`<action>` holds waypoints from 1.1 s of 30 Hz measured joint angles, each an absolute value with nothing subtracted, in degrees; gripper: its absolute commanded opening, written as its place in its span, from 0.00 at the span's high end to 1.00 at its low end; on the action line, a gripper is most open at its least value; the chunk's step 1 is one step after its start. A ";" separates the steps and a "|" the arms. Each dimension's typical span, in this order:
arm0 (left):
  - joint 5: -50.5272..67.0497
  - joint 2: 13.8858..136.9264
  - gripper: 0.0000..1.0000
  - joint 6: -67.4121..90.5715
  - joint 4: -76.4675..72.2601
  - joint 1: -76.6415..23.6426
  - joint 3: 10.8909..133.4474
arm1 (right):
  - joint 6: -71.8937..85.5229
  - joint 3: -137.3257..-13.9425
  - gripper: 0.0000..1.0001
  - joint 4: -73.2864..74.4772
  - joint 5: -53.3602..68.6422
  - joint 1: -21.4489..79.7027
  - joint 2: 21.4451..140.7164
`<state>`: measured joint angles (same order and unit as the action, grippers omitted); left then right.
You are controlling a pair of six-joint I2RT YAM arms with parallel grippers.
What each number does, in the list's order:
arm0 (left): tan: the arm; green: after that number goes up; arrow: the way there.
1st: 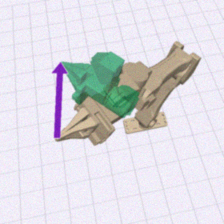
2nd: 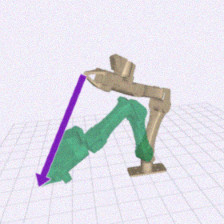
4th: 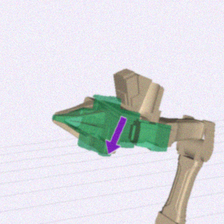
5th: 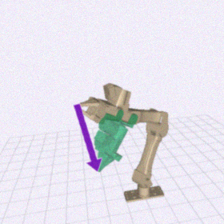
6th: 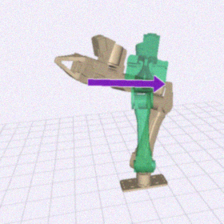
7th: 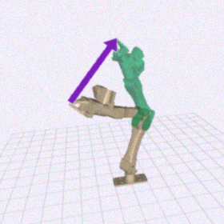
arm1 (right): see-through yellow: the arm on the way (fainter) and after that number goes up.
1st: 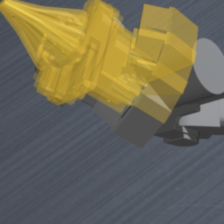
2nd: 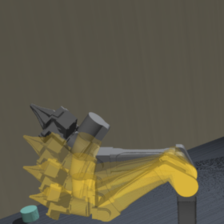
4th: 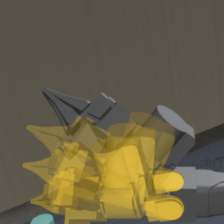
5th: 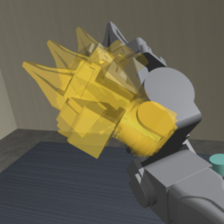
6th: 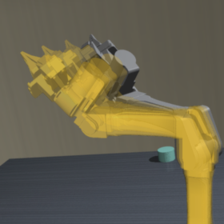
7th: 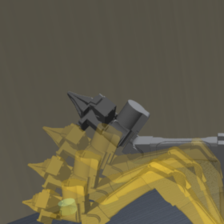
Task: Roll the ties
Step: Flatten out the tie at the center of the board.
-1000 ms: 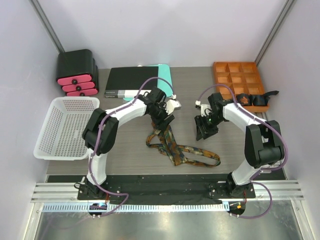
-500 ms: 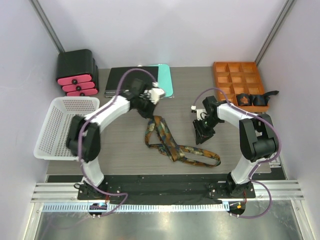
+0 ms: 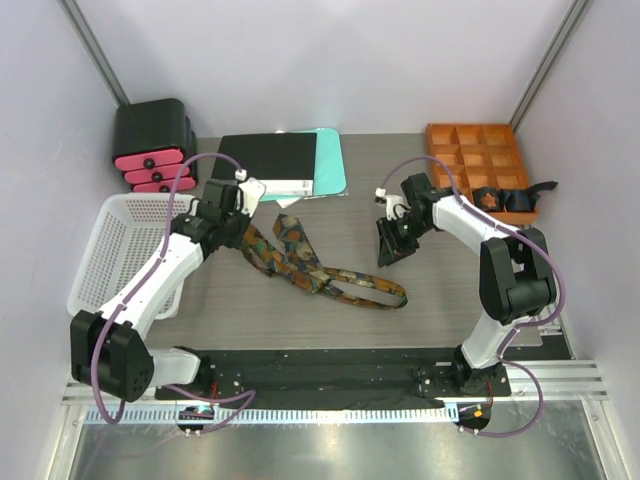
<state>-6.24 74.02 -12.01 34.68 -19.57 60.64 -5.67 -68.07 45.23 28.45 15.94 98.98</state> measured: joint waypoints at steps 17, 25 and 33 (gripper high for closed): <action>24.29 74.19 0.34 -18.63 41.89 -20.45 65.08 | -1.32 -76.09 0.61 41.89 35.16 18.81 100.64; 16.99 91.15 0.32 -24.53 40.40 -22.70 69.58 | -0.71 -75.50 0.61 41.58 36.12 19.09 100.66; 5.58 104.55 0.22 -25.45 39.94 -16.67 79.55 | -0.62 -73.25 0.61 41.30 35.88 19.73 100.79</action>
